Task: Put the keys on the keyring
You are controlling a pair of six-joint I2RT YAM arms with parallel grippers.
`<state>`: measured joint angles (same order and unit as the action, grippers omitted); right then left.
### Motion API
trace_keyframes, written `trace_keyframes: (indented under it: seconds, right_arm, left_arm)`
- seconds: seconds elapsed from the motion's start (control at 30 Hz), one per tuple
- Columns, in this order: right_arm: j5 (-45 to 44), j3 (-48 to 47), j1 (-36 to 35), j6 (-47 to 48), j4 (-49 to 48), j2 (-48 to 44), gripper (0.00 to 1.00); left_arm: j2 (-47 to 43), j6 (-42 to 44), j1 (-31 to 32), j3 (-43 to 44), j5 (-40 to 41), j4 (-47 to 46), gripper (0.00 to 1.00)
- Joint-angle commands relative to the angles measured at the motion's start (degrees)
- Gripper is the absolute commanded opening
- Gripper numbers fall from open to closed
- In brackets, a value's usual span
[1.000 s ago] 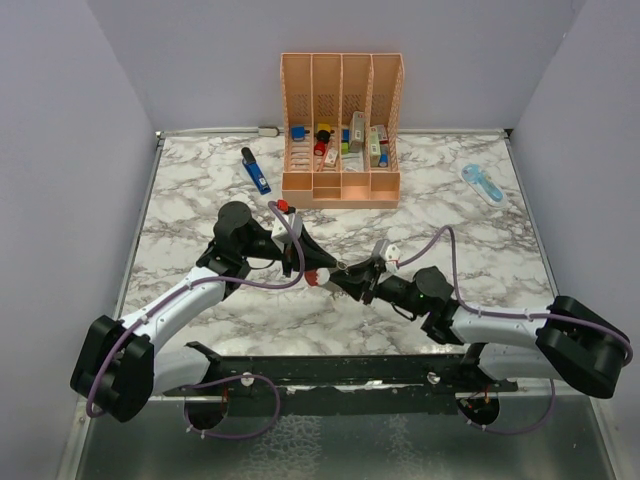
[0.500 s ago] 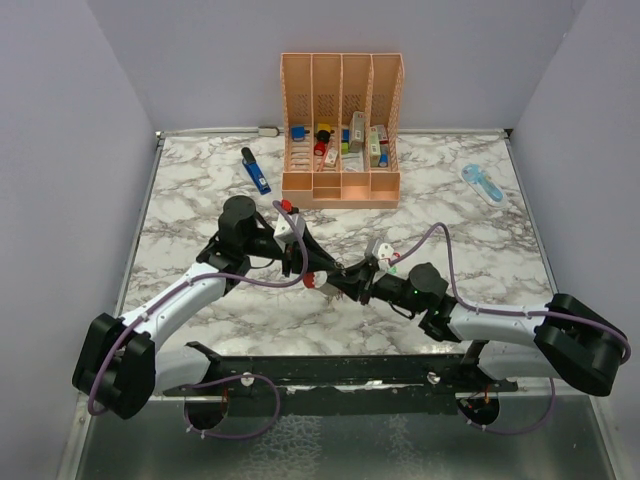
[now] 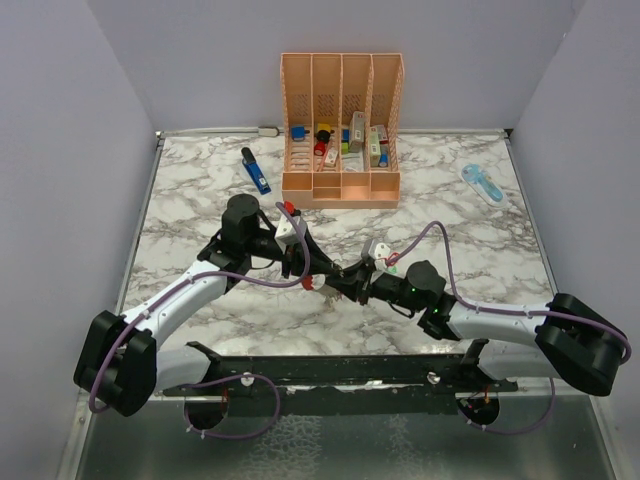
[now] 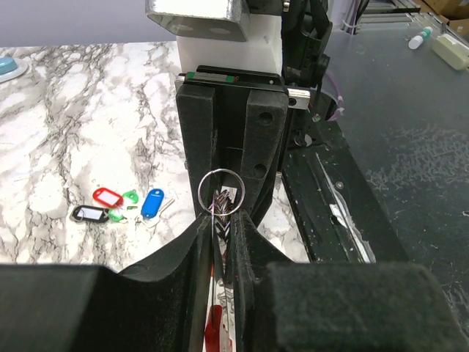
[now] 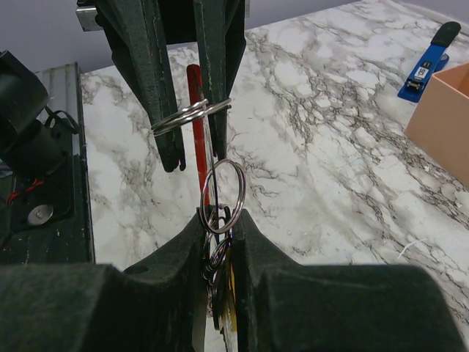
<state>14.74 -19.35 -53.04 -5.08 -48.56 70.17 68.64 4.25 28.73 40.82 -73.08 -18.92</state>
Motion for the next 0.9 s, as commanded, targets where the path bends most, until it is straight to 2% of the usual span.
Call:
trace_keyframes:
  seconds: [0.0, 0.63, 0.7, 0.8, 0.87]
  right_arm:
    - [0.4, -1.8, 0.4, 0.5, -1.5, -0.9, 0.08]
    - [2.0, -2.0, 0.3, 1.0, -0.5, 0.3, 0.07]
    - [2.0, -2.1, 0.3, 1.0, -0.2, 0.3, 0.08]
    - [1.9, -2.3, 0.3, 1.0, 0.4, 0.3, 0.08]
    - [1.7, -2.3, 0.3, 0.8, 0.5, 0.3, 0.08]
  left_arm:
    - [0.0, 0.9, 0.5, 1.7, -4.0, 0.5, 0.16]
    - [0.0, -3.0, 1.0, 1.0, -2.0, -5.8, 0.12]
    - [-0.1, -3.0, 1.1, 0.9, -1.7, -6.1, 0.10]
    - [-0.1, -2.8, 1.1, 0.7, -1.4, -6.1, 0.00]
    - [0.0, -2.6, 1.1, 0.5, -0.7, -5.9, 0.00]
